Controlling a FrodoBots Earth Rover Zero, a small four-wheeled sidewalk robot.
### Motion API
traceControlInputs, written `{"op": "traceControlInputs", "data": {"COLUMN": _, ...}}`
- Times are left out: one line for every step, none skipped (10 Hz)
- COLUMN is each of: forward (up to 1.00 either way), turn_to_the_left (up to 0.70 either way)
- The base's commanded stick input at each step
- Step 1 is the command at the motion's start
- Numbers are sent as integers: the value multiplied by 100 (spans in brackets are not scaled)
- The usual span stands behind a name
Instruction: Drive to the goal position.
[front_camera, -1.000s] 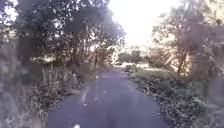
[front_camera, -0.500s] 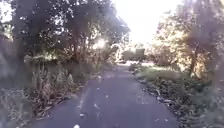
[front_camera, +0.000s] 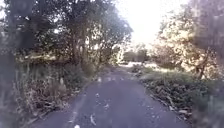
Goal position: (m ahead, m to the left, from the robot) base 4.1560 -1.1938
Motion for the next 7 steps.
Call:
{"op": "traceControlInputs", "data": {"forward": 70, "turn_to_the_left": 0}}
{"op": "traceControlInputs", "data": {"forward": 70, "turn_to_the_left": 0}}
{"op": "traceControlInputs", "data": {"forward": 70, "turn_to_the_left": 0}}
{"op": "traceControlInputs", "data": {"forward": 70, "turn_to_the_left": 0}}
{"op": "traceControlInputs", "data": {"forward": 70, "turn_to_the_left": 0}}
{"op": "traceControlInputs", "data": {"forward": 70, "turn_to_the_left": 0}}
{"op": "traceControlInputs", "data": {"forward": 70, "turn_to_the_left": 0}}
